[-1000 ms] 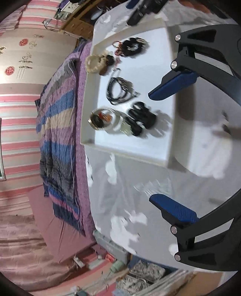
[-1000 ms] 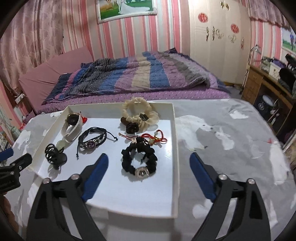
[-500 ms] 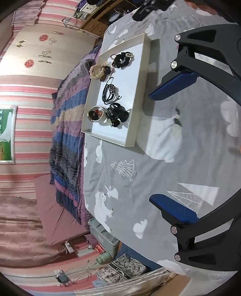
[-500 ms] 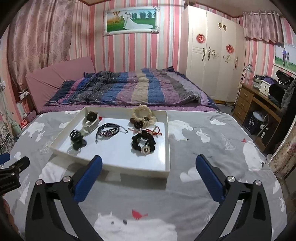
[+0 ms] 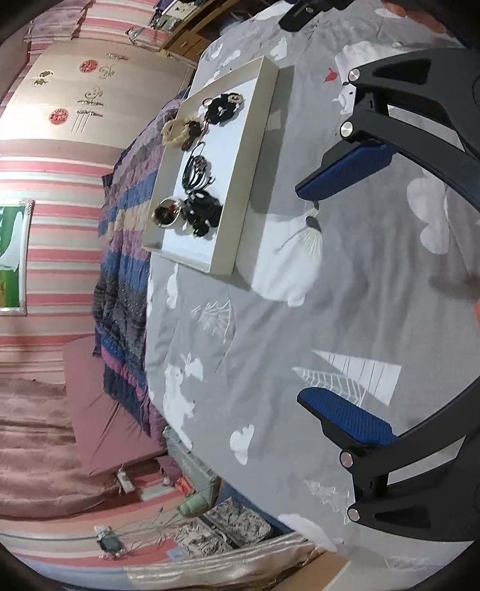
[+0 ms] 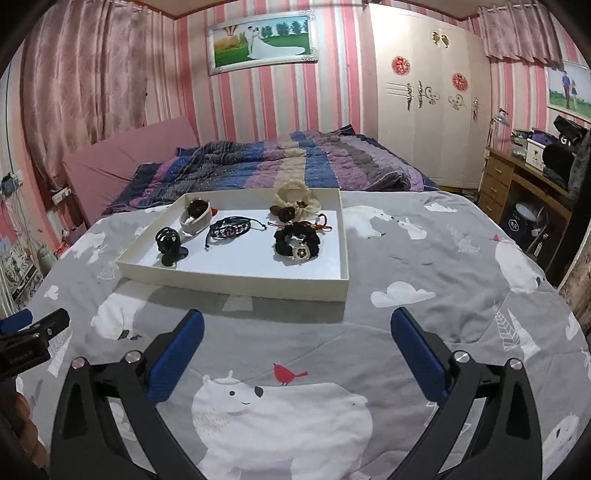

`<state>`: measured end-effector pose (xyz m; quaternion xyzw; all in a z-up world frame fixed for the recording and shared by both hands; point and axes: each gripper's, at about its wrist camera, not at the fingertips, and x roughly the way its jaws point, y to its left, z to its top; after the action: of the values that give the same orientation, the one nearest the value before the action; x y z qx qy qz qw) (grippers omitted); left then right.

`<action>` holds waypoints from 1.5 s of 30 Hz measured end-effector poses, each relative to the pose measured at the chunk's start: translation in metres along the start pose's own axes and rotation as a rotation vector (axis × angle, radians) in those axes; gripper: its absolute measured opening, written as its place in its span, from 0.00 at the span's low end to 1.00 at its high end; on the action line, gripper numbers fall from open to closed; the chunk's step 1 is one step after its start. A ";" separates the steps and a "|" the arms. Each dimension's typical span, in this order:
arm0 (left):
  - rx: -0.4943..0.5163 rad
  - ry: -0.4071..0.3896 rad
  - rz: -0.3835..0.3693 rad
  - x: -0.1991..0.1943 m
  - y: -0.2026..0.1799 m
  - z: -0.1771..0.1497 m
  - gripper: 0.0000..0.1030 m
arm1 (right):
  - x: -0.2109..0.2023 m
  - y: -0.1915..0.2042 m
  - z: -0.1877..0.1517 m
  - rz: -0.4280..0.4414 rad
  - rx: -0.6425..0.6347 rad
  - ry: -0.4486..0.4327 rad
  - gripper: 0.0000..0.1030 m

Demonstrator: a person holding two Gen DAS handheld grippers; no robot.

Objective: Organize jewelry

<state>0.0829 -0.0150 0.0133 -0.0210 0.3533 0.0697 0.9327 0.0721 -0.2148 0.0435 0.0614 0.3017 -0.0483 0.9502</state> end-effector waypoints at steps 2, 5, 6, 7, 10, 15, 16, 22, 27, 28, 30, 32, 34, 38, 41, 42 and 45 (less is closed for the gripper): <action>-0.001 -0.007 -0.004 -0.003 -0.001 0.000 0.97 | -0.001 0.000 0.000 -0.009 0.002 0.004 0.98; 0.021 0.000 -0.016 -0.005 -0.006 -0.003 0.97 | 0.000 0.000 -0.001 -0.018 0.007 0.013 0.98; 0.039 0.004 -0.014 -0.005 -0.010 -0.004 0.97 | 0.000 0.000 -0.001 -0.023 0.006 0.014 0.98; 0.053 0.005 -0.010 -0.005 -0.013 -0.006 0.97 | 0.001 0.001 -0.002 -0.026 0.000 0.018 0.98; 0.100 -0.003 0.013 -0.005 -0.022 -0.011 0.97 | 0.002 0.002 -0.003 -0.022 -0.003 0.031 0.98; 0.155 0.010 0.006 -0.004 -0.033 -0.016 0.97 | 0.003 0.001 -0.006 -0.038 0.018 0.042 0.98; 0.160 0.010 0.004 -0.004 -0.034 -0.017 0.97 | 0.003 0.001 -0.006 -0.050 0.019 0.041 0.98; 0.150 0.008 0.019 -0.001 -0.033 -0.017 0.97 | 0.001 0.001 -0.009 -0.080 0.031 0.025 0.98; 0.130 -0.005 0.006 -0.007 -0.029 -0.016 0.97 | -0.003 0.009 -0.010 -0.086 -0.016 0.019 0.98; 0.130 -0.010 0.005 -0.008 -0.029 -0.015 0.97 | -0.004 0.010 -0.010 -0.080 -0.016 0.019 0.98; 0.131 -0.020 0.005 -0.011 -0.029 -0.016 0.97 | -0.006 0.010 -0.010 -0.077 -0.014 0.015 0.98; 0.126 -0.032 0.000 -0.015 -0.029 -0.016 0.97 | -0.007 0.011 -0.010 -0.082 -0.017 0.010 0.98; 0.118 -0.042 -0.001 -0.017 -0.028 -0.015 0.97 | -0.008 0.011 -0.010 -0.085 -0.019 0.007 0.98; 0.107 -0.053 0.001 -0.020 -0.026 -0.014 0.97 | -0.009 0.010 -0.011 -0.092 -0.016 0.005 0.98; 0.107 -0.051 0.005 -0.019 -0.026 -0.014 0.97 | -0.009 0.011 -0.010 -0.110 -0.026 -0.001 0.98; 0.106 -0.051 0.007 -0.019 -0.025 -0.014 0.97 | -0.009 0.011 -0.010 -0.114 -0.029 -0.002 0.98; 0.100 -0.053 0.013 -0.018 -0.024 -0.014 0.97 | -0.009 0.010 -0.010 -0.120 -0.029 -0.001 0.98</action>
<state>0.0637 -0.0425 0.0144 0.0300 0.3318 0.0584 0.9411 0.0604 -0.2032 0.0411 0.0292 0.3050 -0.1009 0.9466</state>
